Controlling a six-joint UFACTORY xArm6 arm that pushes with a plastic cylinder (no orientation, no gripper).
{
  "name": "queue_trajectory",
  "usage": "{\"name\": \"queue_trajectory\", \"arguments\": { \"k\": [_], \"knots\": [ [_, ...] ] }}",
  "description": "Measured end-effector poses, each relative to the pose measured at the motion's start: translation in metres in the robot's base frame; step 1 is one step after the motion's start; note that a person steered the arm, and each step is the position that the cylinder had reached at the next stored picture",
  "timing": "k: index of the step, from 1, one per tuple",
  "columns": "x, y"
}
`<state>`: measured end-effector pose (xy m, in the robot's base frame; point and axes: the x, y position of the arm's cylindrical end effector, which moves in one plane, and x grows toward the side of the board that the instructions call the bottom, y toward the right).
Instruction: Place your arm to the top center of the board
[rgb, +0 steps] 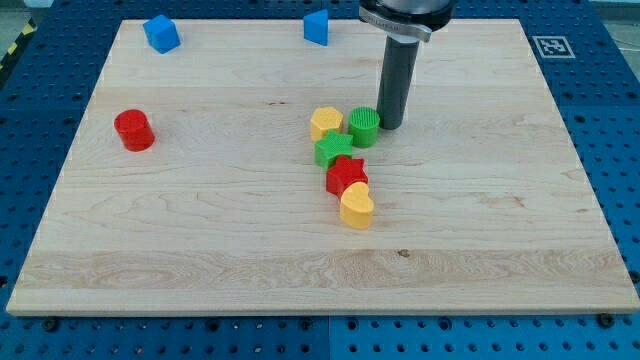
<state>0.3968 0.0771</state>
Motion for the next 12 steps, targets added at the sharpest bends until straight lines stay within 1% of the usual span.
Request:
{"name": "queue_trajectory", "arguments": {
  "k": [2,3,4,5,7,10,12],
  "knots": [
    [0.000,-0.008],
    [-0.010,-0.004],
    [-0.033,-0.004],
    [-0.055,-0.019],
    [-0.096,-0.054],
    [-0.147,-0.111],
    [-0.195,-0.149]
  ]
}}
